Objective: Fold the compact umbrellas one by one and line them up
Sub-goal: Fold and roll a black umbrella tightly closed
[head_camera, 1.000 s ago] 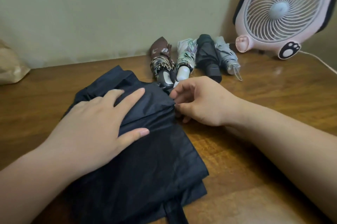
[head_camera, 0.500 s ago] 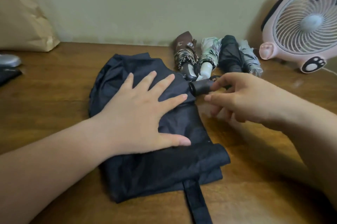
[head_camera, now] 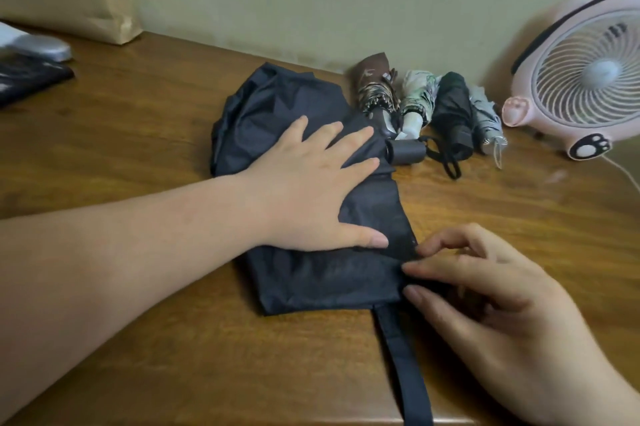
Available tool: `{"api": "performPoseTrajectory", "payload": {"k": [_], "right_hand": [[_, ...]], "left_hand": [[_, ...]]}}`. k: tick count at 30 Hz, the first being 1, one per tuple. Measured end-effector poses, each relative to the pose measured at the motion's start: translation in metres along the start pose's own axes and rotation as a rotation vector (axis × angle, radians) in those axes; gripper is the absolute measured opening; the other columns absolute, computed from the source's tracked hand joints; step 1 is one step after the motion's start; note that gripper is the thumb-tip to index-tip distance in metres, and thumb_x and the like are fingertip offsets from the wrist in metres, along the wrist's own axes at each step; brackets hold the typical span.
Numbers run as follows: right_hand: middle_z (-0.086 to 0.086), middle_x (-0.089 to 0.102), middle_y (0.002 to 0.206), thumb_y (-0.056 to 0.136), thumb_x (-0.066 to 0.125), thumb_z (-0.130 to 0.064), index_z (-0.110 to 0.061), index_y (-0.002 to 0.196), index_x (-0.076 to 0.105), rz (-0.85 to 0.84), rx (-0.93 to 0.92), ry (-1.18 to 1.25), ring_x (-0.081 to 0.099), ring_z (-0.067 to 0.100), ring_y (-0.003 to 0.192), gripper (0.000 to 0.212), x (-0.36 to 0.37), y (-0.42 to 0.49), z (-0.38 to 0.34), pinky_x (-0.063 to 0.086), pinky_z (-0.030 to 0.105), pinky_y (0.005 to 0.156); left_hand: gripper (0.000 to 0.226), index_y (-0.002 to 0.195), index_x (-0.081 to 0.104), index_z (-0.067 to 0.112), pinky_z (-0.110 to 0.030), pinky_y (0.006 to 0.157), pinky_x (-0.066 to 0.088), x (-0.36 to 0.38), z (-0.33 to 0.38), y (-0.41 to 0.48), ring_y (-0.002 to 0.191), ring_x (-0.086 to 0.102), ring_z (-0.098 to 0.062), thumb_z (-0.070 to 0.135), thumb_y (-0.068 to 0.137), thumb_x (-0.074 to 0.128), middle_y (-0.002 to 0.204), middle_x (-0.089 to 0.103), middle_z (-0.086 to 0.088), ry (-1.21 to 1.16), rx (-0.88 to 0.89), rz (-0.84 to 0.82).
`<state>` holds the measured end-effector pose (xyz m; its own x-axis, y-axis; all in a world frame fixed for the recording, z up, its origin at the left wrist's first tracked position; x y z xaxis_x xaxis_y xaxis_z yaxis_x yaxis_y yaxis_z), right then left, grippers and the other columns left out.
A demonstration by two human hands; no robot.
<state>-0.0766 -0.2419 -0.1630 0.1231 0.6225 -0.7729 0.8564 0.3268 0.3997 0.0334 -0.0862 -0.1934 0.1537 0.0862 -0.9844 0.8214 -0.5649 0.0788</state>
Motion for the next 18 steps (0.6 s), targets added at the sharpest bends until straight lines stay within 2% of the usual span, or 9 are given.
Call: {"api": "performPoseTrajectory", "payload": {"k": [3, 6, 8, 10, 12, 14, 15, 18], "right_hand": [[-0.003, 0.063, 0.120, 0.094, 0.067, -0.041, -0.024, 0.102, 0.080, -0.030, -0.179, -0.263, 0.059, 0.021, 0.087, 0.023, 0.011, -0.013, -0.009, 0.050, 0.037, 0.075], [-0.010, 0.068, 0.103, 0.096, 0.061, -0.047, -0.024, 0.085, 0.079, 0.022, -0.225, -0.367, 0.058, 0.021, 0.091, 0.031, -0.001, -0.010, -0.028, 0.044, 0.043, 0.073], [-0.009, 0.069, 0.093, 0.097, 0.061, -0.037, -0.020, 0.078, 0.075, 0.061, -0.237, -0.287, 0.059, 0.021, 0.087, 0.029, -0.011, 0.001, -0.051, 0.045, 0.042, 0.073], [-0.004, 0.069, 0.095, 0.097, 0.062, -0.026, -0.015, 0.089, 0.075, 0.021, -0.257, -0.220, 0.062, 0.024, 0.088, 0.018, -0.004, 0.014, -0.072, 0.049, 0.038, 0.075], [-0.002, 0.068, 0.103, 0.095, 0.062, -0.030, -0.016, 0.101, 0.073, -0.094, -0.265, -0.268, 0.065, 0.025, 0.095, 0.019, 0.022, 0.021, -0.083, 0.054, 0.039, 0.078], [-0.001, 0.068, 0.113, 0.089, 0.058, -0.047, -0.021, 0.108, 0.073, -0.149, -0.239, -0.363, 0.066, 0.025, 0.103, 0.035, 0.047, 0.016, -0.084, 0.059, 0.043, 0.083], [0.002, 0.068, 0.120, 0.087, 0.053, -0.057, -0.025, 0.115, 0.072, -0.160, -0.213, -0.400, 0.068, 0.028, 0.109, 0.046, 0.059, 0.010, -0.082, 0.060, 0.046, 0.087], [0.012, 0.066, 0.136, 0.096, 0.026, -0.072, -0.034, 0.136, 0.055, -0.197, -0.170, -0.521, 0.064, 0.039, 0.122, 0.063, 0.086, -0.013, -0.075, 0.055, 0.066, 0.085]], "left_hand": [[0.111, 0.162, -0.002, 0.041, -0.063, 0.123, -0.004, 0.001, 0.003, -0.001, 0.157, -0.013, -0.032, 0.100, 0.068, 0.002, 0.171, -0.019, 0.000, -0.021, 0.006, -0.022], [0.108, 0.161, -0.002, 0.044, -0.064, 0.123, -0.005, 0.002, 0.005, -0.002, 0.157, -0.015, -0.034, 0.101, 0.068, 0.000, 0.170, -0.020, -0.001, -0.009, 0.008, -0.016], [0.108, 0.161, 0.001, 0.045, -0.065, 0.122, -0.005, 0.001, 0.006, -0.003, 0.157, -0.015, -0.034, 0.099, 0.067, -0.004, 0.170, -0.020, -0.002, -0.007, 0.005, -0.014], [0.106, 0.160, 0.003, 0.048, -0.065, 0.122, -0.005, 0.000, 0.006, -0.003, 0.157, -0.015, -0.035, 0.092, 0.065, -0.010, 0.170, -0.020, -0.002, 0.004, 0.008, -0.020], [0.098, 0.159, 0.004, 0.049, -0.065, 0.122, -0.002, -0.001, 0.008, -0.003, 0.157, -0.013, -0.036, 0.077, 0.067, -0.015, 0.170, -0.020, -0.003, 0.028, 0.013, -0.017], [0.083, 0.159, 0.010, 0.050, -0.064, 0.122, 0.003, -0.004, 0.007, -0.003, 0.158, -0.007, -0.035, 0.072, 0.083, -0.014, 0.172, -0.015, -0.003, 0.012, 0.010, 0.016], [0.072, 0.159, 0.013, 0.051, -0.062, 0.123, 0.006, -0.005, 0.006, -0.003, 0.158, -0.004, -0.033, 0.070, 0.093, -0.007, 0.172, -0.012, -0.002, -0.009, 0.006, 0.033], [0.056, 0.158, 0.018, 0.051, -0.058, 0.120, 0.016, -0.005, 0.000, 0.001, 0.156, 0.007, -0.031, 0.062, 0.104, 0.008, 0.173, -0.005, 0.000, -0.034, 0.007, 0.076]]}}
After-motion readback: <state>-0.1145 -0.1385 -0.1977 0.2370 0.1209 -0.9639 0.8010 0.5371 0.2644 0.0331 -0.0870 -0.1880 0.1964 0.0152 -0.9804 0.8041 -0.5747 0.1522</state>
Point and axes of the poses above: each hand's wrist, its own y-axis towards the middle knuckle, its own x-axis out of the palm, z = x × y, the point moved 8 cm from there along y, towards the middle knuckle
